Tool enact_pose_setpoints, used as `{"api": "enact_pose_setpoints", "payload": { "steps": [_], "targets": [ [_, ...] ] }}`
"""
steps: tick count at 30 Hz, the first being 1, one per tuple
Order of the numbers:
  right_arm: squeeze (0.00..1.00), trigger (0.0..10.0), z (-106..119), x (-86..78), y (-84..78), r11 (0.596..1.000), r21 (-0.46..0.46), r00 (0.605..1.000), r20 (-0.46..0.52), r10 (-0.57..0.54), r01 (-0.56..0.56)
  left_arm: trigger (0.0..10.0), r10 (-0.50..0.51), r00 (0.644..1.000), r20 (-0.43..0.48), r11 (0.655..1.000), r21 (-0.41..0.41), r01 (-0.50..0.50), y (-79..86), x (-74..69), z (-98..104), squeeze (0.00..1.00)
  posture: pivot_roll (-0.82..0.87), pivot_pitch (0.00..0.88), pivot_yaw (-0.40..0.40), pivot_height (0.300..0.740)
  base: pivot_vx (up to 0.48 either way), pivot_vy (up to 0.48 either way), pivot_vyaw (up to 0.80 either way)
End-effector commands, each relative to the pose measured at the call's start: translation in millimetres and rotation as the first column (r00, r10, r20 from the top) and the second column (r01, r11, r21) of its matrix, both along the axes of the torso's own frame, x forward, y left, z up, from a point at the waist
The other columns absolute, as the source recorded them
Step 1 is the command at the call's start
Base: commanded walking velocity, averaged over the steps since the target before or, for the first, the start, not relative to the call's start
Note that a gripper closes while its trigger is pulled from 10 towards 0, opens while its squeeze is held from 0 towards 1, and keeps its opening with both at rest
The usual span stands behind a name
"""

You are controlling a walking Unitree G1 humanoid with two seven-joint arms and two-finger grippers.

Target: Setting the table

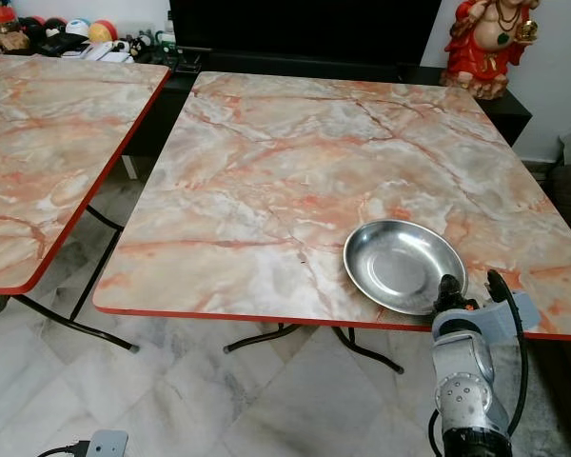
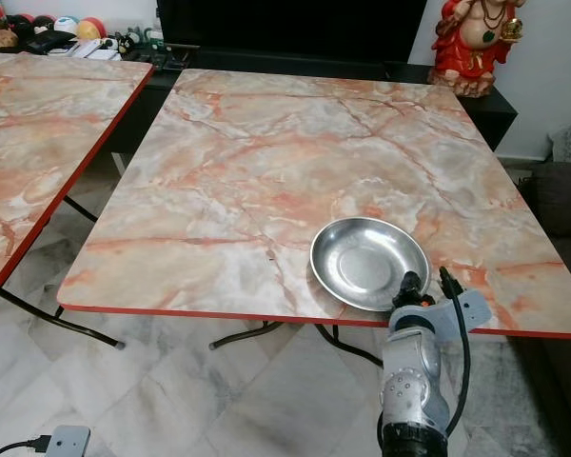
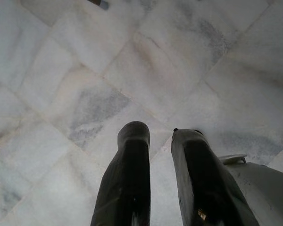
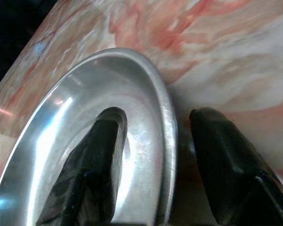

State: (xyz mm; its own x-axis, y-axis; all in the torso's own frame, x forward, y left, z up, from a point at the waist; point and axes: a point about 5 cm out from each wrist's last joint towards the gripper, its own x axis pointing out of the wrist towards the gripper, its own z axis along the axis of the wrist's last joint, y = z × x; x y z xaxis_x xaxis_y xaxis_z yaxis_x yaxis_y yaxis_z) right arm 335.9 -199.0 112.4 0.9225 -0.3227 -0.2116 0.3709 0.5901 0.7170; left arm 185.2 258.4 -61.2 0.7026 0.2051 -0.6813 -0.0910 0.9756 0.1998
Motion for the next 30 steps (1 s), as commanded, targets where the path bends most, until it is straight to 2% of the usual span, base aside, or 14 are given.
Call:
{"api": "enact_pose_setpoints", "payload": {
  "steps": [1, 7, 21, 26, 30],
  "targets": [
    [0.00, 10.0, -0.2, 1.7, -0.8, 1.000, -0.008, 1.000, -0.002, -0.002, 0.002, 10.0, -0.011, 0.999, -0.043, 1.000, 0.010, 0.012, 0.8, -8.8, -4.8, 0.00, 0.04, 0.168, -0.044, 0.740, 0.000, 0.000, 0.00],
    [0.00, 10.0, 1.0, 0.6, -0.8, 1.000, -0.017, 1.000, 0.011, -0.006, 0.006, 10.0, -0.010, 0.999, -0.043, 1.000, 0.010, 0.010, 1.1, -9.1, -4.9, 0.00, 0.04, 0.167, -0.044, 0.740, 0.000, 0.000, 0.00],
    [0.00, 10.0, -1.8, -19.1, -8.0, 0.997, -0.044, 0.998, 0.011, -0.063, 0.063, 10.0, -0.018, 0.999, -0.041, 1.000, 0.004, 0.018, -1.0, -7.5, -4.7, 0.00, 0.03, 0.167, -0.046, 0.740, 0.000, 0.000, 0.00],
    [0.00, 10.0, 6.3, -19.6, -5.2, 0.996, -0.087, 0.997, 0.066, -0.028, 0.033, 10.0, -0.020, 0.999, -0.042, 1.000, 0.006, 0.020, -0.8, -7.6, -4.7, 0.00, 0.03, 0.167, -0.045, 0.740, 0.000, 0.000, 0.00],
    [0.00, 10.0, 23.3, -21.3, -1.8, 0.994, -0.104, 0.985, 0.170, -0.016, 0.035, 10.0, -0.022, 0.999, -0.042, 1.000, 0.006, 0.023, -1.2, -7.6, -4.9, 0.00, 0.03, 0.166, -0.044, 0.740, 0.000, 0.000, 0.00]
  ]
}}
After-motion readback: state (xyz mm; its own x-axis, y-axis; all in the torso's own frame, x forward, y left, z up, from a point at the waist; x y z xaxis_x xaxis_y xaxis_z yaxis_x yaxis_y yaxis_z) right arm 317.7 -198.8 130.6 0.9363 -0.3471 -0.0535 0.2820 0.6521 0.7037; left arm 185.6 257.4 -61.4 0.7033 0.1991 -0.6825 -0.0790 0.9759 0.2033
